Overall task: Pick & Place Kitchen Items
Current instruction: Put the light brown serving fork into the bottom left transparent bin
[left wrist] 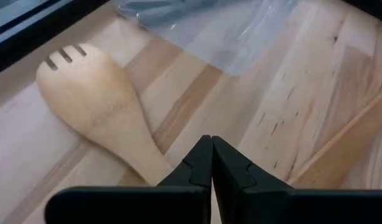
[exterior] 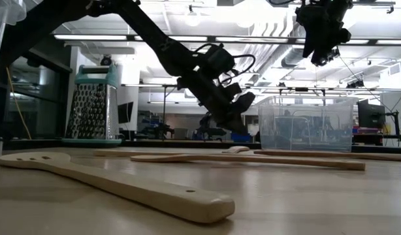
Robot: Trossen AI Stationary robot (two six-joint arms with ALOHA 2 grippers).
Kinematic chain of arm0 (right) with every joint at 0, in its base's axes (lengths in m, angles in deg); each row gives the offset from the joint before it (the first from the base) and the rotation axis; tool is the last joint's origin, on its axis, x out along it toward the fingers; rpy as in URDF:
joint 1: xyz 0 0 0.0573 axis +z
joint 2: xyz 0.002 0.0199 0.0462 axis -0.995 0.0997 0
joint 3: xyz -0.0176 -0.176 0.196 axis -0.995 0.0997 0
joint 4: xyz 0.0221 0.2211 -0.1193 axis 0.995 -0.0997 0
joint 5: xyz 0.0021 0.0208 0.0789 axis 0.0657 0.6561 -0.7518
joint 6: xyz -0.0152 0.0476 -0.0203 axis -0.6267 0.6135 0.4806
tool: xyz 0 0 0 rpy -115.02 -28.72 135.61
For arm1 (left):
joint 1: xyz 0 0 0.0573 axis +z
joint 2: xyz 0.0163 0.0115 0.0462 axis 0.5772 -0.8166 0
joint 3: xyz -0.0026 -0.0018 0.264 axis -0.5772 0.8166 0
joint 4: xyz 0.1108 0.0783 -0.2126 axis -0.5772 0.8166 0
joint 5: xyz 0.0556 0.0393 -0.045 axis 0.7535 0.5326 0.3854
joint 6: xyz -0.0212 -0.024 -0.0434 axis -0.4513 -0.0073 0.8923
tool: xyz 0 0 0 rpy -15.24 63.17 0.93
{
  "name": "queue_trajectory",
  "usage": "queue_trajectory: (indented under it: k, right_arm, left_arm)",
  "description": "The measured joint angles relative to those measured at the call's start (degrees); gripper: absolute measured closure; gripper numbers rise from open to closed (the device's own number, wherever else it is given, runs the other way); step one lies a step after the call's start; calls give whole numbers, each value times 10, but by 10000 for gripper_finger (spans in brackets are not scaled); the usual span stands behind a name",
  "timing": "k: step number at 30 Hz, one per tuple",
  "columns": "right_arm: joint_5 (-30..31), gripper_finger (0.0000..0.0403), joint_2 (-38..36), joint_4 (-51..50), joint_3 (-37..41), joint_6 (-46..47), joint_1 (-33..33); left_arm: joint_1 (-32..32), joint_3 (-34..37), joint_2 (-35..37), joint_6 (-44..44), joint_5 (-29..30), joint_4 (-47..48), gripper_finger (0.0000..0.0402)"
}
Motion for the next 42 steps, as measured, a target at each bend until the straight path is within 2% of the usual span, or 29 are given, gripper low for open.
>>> queue_trajectory:
  k: [4,11,17,23,26,31,34,38,42]
  right_arm:
    - [0,177,0,3,0,0,0]
    - [0,177,0,3,0,4,0]
    - [0,177,0,8,0,4,0]
    - [0,177,0,8,0,4,0]
    - [0,177,0,11,0,4,0]
    - [-1,177,0,21,0,2,0]
    - [-2,177,0,22,0,2,0]
    - [-2,177,0,21,0,2,0]
    - [-2,177,0,22,0,2,0]
  left_arm:
    - [0,-2,0,2,1,27,401]
    - [0,-83,3,-35,28,157,401]
    - [0,-124,3,-81,24,157,401]
    - [0,-173,-19,-105,23,302,401]
    - [0,-192,-20,-104,6,349,401]
    - [-3,-192,-29,-124,-55,329,401]
    - [-9,-195,-38,-125,-72,327,401]
    - [-14,-192,-53,-122,-108,360,401]
    - [-19,-192,-60,-88,-110,375,401]
